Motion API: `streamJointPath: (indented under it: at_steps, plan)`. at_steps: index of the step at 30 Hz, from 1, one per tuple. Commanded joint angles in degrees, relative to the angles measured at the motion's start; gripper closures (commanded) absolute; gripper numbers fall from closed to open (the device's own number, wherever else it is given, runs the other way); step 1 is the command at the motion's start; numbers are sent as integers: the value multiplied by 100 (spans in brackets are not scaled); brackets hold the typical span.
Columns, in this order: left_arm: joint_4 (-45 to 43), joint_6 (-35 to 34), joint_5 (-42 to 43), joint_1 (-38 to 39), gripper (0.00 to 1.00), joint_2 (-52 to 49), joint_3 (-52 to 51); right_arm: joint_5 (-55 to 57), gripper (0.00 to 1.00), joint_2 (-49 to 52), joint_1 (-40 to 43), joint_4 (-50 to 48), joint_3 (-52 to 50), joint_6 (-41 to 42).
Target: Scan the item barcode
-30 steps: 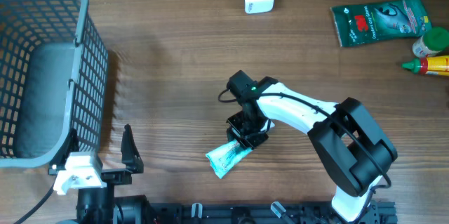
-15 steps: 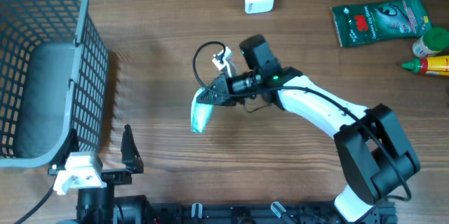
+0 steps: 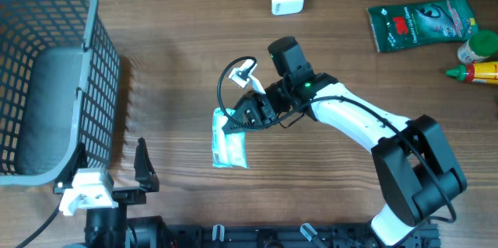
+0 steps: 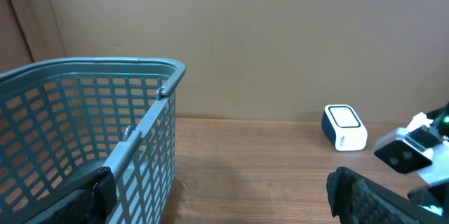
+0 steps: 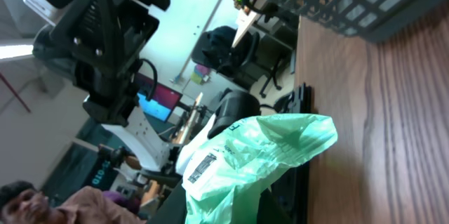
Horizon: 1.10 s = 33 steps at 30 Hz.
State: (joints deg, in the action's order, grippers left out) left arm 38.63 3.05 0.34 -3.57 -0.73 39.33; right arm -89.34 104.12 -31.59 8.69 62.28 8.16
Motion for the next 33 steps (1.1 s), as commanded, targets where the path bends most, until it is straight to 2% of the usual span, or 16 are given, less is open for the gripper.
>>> streamJointPath:
  at_steps: [1, 3, 6, 8, 16, 18, 29, 33]
  plan:
    - [-15, -55, -15, -46, 0, 46, -13, -376, 96, -127, 125, 953, -4, -1720]
    - [-15, -55, -15, -46, 0, 46, -13, -374, 96, -127, 330, 2197, -4, -3005]
    - [-15, -55, -15, -46, 0, 46, -13, -376, 96, -127, 671, 3565, -4, -4286]
    - [-15, -55, -15, -46, 0, 46, -13, -374, 96, -127, 828, 4638, -4, -5488]
    - [-15, -55, -15, -46, 0, 46, -13, 262, 96, -127, 907, 8365, -7, -9715]
    - [-15, -55, -15, -46, 0, 46, -13, 420, 96, -140, 909, 8367, -15, -9471]
    - [-15, -55, -15, -46, 0, 46, -13, 426, 96, -140, 909, 8367, -15, -9206]
    - [-15, -55, -15, -46, 0, 46, -13, 715, 96, -160, 1220, 8367, 31, -8456]
